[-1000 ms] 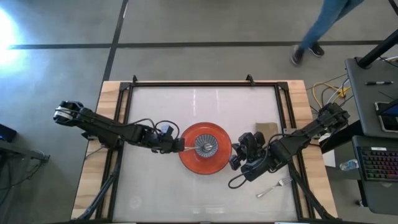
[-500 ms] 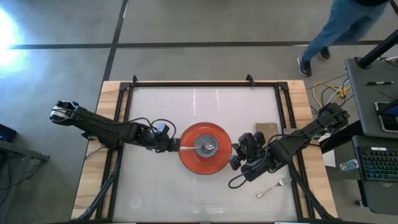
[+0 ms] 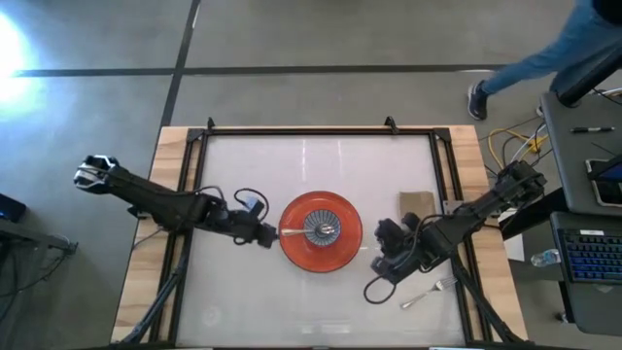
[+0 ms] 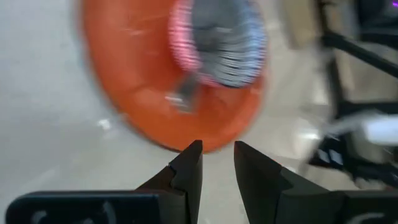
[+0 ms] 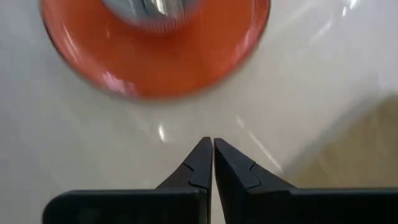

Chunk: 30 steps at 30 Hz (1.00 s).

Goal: Set table place
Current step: Move the fork beside the plate

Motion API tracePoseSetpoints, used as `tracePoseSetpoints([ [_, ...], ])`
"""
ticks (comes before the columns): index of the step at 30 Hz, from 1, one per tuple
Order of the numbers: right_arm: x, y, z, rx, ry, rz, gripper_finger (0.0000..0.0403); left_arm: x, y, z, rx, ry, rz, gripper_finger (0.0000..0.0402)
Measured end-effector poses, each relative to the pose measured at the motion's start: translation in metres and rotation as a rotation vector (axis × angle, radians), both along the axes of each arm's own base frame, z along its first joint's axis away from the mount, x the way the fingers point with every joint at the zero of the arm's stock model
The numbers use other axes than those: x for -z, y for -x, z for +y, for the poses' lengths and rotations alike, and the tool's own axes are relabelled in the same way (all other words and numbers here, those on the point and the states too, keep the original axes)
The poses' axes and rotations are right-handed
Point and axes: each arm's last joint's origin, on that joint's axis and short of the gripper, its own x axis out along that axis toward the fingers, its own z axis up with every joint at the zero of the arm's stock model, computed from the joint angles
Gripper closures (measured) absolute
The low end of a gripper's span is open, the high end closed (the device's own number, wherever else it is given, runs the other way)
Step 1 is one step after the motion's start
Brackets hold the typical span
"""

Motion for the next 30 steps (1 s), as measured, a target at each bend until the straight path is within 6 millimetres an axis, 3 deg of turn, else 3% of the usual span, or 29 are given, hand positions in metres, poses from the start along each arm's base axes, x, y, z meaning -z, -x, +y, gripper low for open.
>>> tracePoseSetpoints([
  [6,0.021,0.021,0.014,-0.164,-0.119,0.223,0.0394,-0.006,-0.006,-0.023,0.118,-0.012,-0.127,0.0324],
  [12,0.045,0.047,0.032,-0.357,-0.217,0.395,0.0394,-0.002,-0.003,-0.043,0.165,-0.058,-0.139,0.0324],
  [21,0.069,0.073,0.058,-0.607,-0.320,0.424,0.0394,-0.002,-0.004,-0.061,0.207,-0.051,-0.197,0.0324],
  [30,0.082,0.087,0.058,-0.641,-0.340,0.505,0.0394,-0.002,-0.003,-0.063,0.198,-0.051,-0.211,0.0324],
])
